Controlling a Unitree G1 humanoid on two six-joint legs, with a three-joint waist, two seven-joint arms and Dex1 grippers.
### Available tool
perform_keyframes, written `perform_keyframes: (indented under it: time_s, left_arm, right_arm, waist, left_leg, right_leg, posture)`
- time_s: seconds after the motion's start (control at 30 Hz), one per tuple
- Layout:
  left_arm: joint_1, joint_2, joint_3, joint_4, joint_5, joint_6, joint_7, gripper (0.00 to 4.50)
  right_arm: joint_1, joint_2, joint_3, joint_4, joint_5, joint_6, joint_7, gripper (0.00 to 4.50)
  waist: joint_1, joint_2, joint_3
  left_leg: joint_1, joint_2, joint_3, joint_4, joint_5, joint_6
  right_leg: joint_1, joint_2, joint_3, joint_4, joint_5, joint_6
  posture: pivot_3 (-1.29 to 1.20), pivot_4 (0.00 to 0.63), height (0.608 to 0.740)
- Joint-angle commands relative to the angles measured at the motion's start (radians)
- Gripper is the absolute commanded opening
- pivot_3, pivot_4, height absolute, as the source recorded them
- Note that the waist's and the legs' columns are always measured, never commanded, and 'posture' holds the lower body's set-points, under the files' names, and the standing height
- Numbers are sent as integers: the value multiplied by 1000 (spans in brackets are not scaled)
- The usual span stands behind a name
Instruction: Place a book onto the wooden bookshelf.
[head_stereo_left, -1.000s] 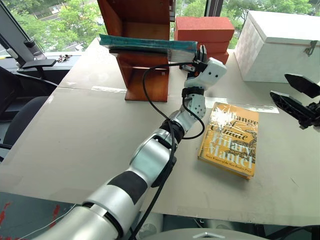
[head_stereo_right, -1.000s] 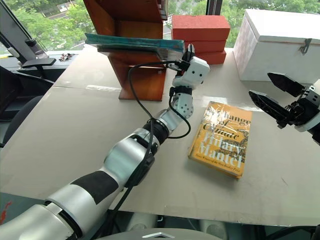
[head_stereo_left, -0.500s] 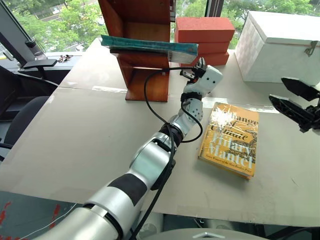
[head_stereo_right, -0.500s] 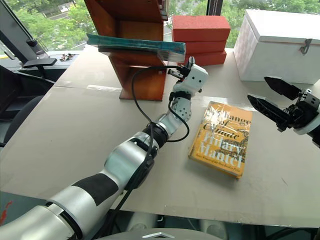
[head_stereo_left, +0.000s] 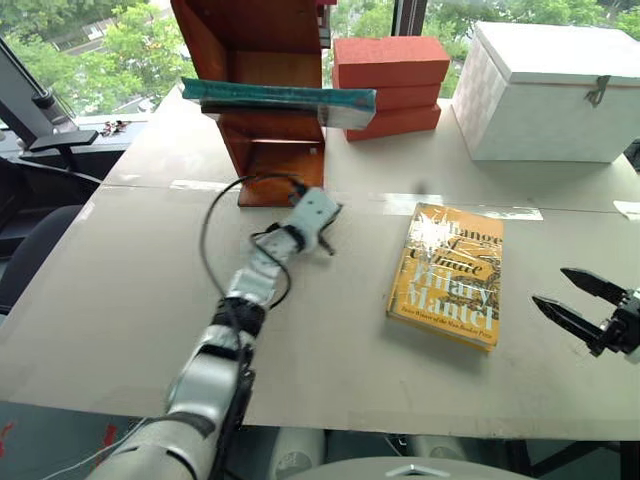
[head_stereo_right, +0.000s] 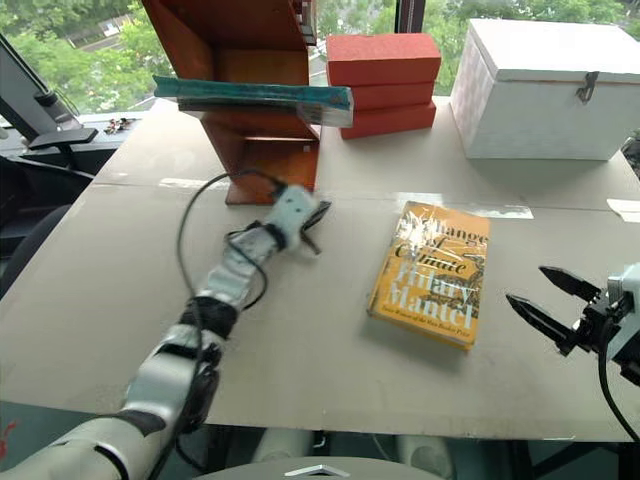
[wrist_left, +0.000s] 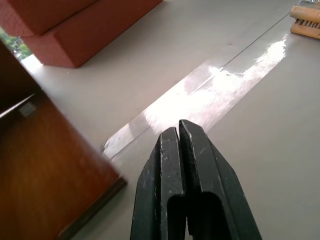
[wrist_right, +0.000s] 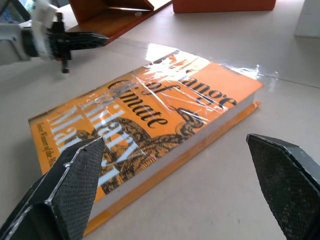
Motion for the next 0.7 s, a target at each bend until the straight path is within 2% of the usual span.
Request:
perform_keyframes:
  time_s: [0.03,0.13,0.2,0.23,0.27,0.37,0.4,0.7]
  left_arm:
    - [195,106,63,-360,-206,219,-175,300]
    - [383,171,128,-605,-304,360,-169,1231]
    - [478,178,179,-727,-340,416,-121,2120]
    - [517,176,199,-773,-352,431,-102,2303]
    - [546,172,215,-810,-361,442,-85,2906]
    - [616,167,235,-880,-373,453,-64,4206]
    - [631,168,232,-891,-365,446,-60,4433]
    - [707,198,183,-885,-274,352,-69,4433]
  right_arm:
    - [20,10,7,17,-65,-100,24,4500]
    - [23,17,25,57,-93,-145,42,4500]
    - [18,22,38,87,-109,-171,49,4500]
    - [16,24,46,99,-117,-182,52,4500]
    - [16,26,54,109,-124,-192,56,4500]
    - [16,33,70,135,-142,-222,63,4500]
    - [15,34,74,142,-145,-228,64,4500]
    - [-4,21,87,208,-170,-284,79,4500]
  waist:
    - [-3,0,0]
    - [4,1,0]
    - [14,1,-1]
    - [20,0,-1]
    - [23,0,-1]
    - [25,1,-3]
    - [25,2,-3]
    - [23,2,-3]
  left_leg:
    - [1,0,0,0,0,0]
    - [6,3,3,-1,0,0]
    - [7,2,4,-1,0,0]
    - [7,3,6,0,0,0]
    - [8,3,9,0,0,-1]
    - [9,3,11,0,-2,-4]
    - [9,3,12,0,-2,-4]
    - [8,0,14,-1,0,-1]
  right_leg:
    - [1,0,0,0,0,0]
    - [6,-4,0,-1,-1,-1]
    - [6,-6,0,-1,-1,-1]
    - [7,-7,0,-1,-1,-1]
    - [7,-9,-1,-1,-1,0]
    - [7,-11,-1,-1,-2,2]
    - [7,-11,-1,-1,-3,2]
    - [6,-10,0,-2,-3,0]
  posture:
    - [0,150,720]
    - [0,150,720]
    - [0,150,720]
    - [0,150,720]
    - [0,150,720]
    - [0,150,720]
    - [0,150,720]
    - [0,150,720]
